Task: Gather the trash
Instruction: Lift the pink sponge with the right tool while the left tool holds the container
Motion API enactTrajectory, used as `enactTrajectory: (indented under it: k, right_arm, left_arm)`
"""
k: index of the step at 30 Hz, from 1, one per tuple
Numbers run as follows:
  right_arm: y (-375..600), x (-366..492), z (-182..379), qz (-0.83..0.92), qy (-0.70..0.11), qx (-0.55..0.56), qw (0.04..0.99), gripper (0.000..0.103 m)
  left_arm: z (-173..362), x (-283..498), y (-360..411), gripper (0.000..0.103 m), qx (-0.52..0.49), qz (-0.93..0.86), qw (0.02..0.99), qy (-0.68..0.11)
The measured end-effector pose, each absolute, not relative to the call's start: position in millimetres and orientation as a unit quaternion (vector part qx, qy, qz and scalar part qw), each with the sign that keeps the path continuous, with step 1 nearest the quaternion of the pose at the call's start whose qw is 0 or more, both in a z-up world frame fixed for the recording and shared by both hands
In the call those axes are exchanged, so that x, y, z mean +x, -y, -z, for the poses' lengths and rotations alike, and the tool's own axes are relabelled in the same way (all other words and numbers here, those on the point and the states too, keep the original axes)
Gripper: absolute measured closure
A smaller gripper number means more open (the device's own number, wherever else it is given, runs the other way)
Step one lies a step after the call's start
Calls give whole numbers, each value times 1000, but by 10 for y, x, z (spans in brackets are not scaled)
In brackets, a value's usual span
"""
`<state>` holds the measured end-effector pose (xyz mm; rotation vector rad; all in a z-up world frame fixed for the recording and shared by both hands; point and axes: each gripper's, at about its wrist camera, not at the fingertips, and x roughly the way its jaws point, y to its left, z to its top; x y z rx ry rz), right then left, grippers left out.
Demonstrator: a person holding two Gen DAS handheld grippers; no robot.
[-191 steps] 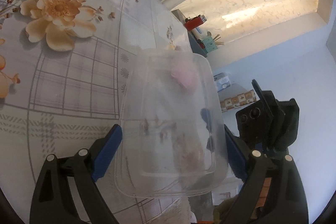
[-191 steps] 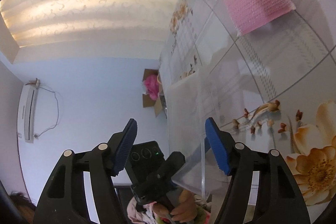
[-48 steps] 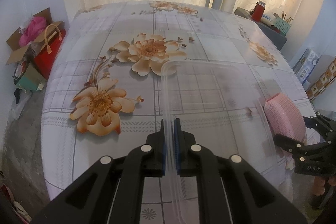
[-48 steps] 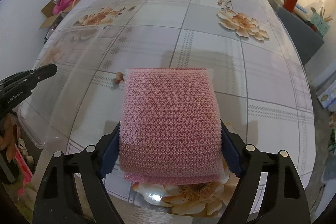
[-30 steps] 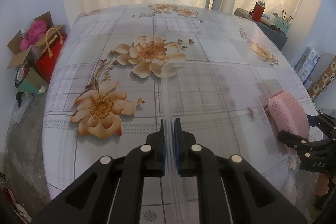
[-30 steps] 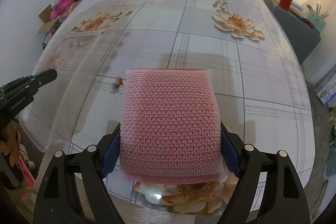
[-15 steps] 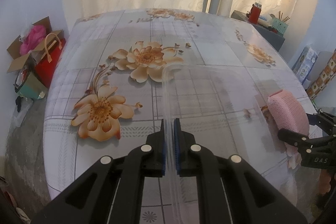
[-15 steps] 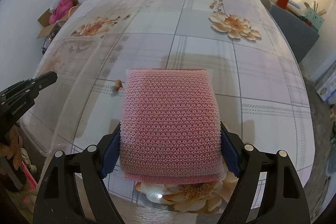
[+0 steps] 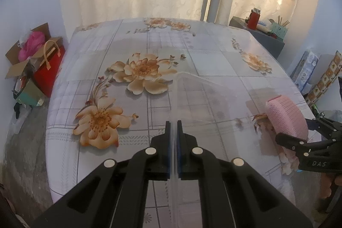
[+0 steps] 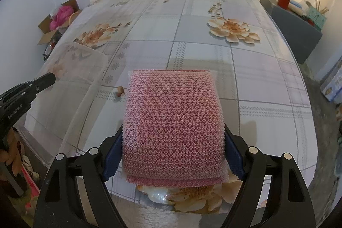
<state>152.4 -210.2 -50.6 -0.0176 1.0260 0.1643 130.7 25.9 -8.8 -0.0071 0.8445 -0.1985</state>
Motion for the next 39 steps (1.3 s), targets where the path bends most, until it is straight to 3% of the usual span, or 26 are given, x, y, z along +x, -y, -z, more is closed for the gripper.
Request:
enactTrajectory:
  k: [39]
  right_arm:
    - [2661,1018,217,-76,-439,69,892,26]
  left_arm:
    - [-473,867,239,99,50,108,931,-345]
